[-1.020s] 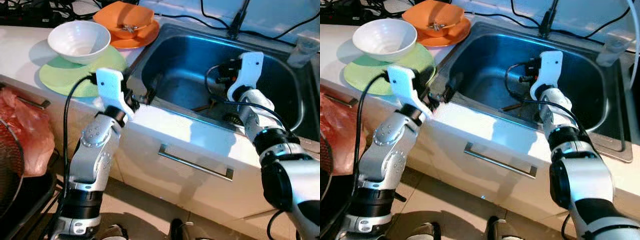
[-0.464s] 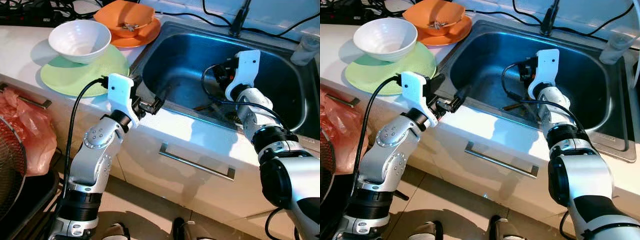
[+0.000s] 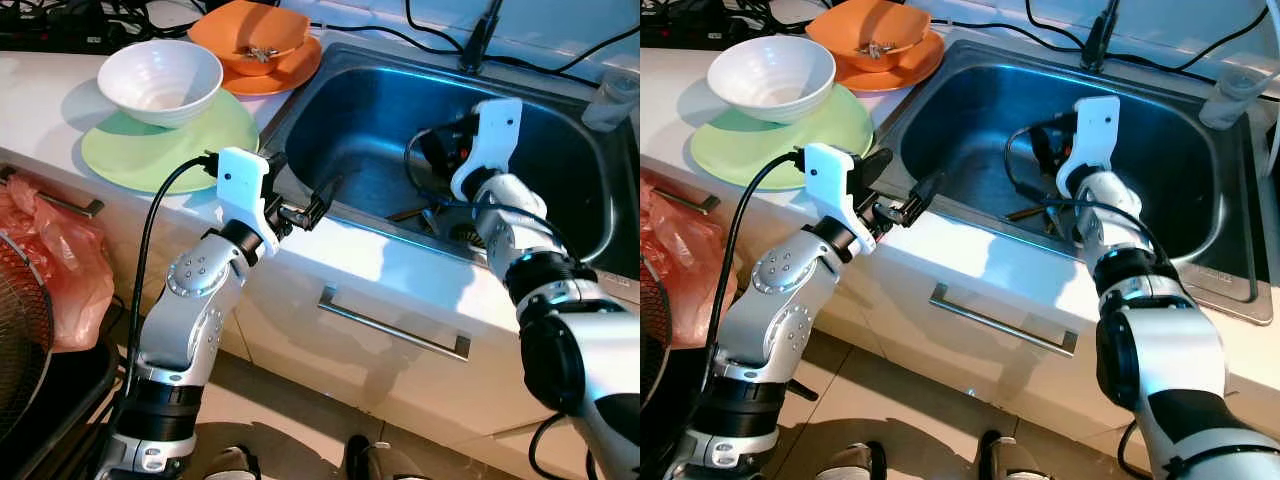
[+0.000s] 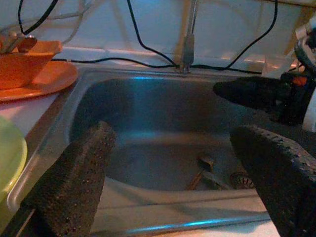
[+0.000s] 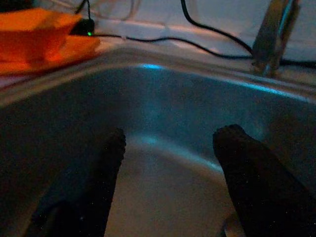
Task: Kitchen organization
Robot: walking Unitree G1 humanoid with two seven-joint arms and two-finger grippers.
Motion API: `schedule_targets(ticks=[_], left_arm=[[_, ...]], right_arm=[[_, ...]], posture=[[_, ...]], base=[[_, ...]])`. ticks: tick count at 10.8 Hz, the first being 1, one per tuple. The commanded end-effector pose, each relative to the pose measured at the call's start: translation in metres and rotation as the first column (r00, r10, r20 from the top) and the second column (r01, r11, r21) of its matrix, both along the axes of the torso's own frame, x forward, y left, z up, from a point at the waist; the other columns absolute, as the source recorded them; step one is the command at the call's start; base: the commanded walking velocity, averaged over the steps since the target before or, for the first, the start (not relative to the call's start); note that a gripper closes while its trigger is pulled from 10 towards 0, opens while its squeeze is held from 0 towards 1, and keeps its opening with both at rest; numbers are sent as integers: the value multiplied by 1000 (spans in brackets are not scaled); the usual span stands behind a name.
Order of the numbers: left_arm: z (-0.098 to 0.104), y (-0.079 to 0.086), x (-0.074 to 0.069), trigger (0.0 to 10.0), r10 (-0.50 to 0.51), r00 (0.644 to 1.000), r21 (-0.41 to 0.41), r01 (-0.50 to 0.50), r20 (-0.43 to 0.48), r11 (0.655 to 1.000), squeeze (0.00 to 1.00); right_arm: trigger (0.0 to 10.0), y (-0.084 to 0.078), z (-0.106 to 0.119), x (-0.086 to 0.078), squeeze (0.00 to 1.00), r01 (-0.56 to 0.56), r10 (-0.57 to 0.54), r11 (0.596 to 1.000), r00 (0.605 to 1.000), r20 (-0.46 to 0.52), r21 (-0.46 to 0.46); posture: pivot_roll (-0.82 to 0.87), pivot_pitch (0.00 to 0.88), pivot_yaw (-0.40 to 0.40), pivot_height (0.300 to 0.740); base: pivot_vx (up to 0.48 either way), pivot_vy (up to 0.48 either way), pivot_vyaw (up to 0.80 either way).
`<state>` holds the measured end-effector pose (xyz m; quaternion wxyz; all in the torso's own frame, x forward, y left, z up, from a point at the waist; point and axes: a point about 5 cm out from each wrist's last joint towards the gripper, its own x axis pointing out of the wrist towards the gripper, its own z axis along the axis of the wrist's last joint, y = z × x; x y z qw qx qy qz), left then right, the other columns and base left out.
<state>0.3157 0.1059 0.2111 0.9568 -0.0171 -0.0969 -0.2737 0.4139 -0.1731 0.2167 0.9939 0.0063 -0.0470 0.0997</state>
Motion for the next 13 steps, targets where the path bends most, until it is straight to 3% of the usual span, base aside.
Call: schedule_targets(ticks=[1,3,5,6,7,8,11,13], left_arm=[[6,5,4,10000,39,999,0,-39,23,999,0],[11,21,12,10000,132,991,-29,-131,30,991,0],[16,32,17,10000,183,982,-36,-181,43,983,0],[15,42,21,10000,247,968,-36,-246,34,969,0],[15,47,23,10000,282,959,-34,-280,40,959,0],[24,60,26,10000,364,927,-27,-363,94,931,0],[42,94,40,10000,478,864,19,-487,157,873,0],[53,104,50,10000,488,850,81,-510,197,856,0]], right_arm=[[10000,10,19,4,1000,-26,27,999,999,35,-24],[10000,34,52,8,1000,-105,110,993,987,113,-50],[10000,48,65,7,1000,-152,159,987,976,146,-56],[10000,54,70,7,847,-163,171,984,976,135,-70],[10000,56,70,7,675,-165,171,984,977,127,-60],[10000,57,57,4,525,-180,183,983,977,107,-38],[10000,60,30,-11,522,-229,226,973,970,90,27],[10000,61,16,-25,522,-245,241,967,968,70,67]], posture=[[40,154,-14,740],[38,150,-7,740],[37,147,-2,740],[32,144,-1,740],[31,141,-4,740],[33,140,-8,740],[22,139,5,740],[11,141,15,740]], base=[[0,0,0],[0,0,0],[0,0,0],[0,0,0],[0,0,0],[0,0,0],[0,0,0],[0,0,0]])
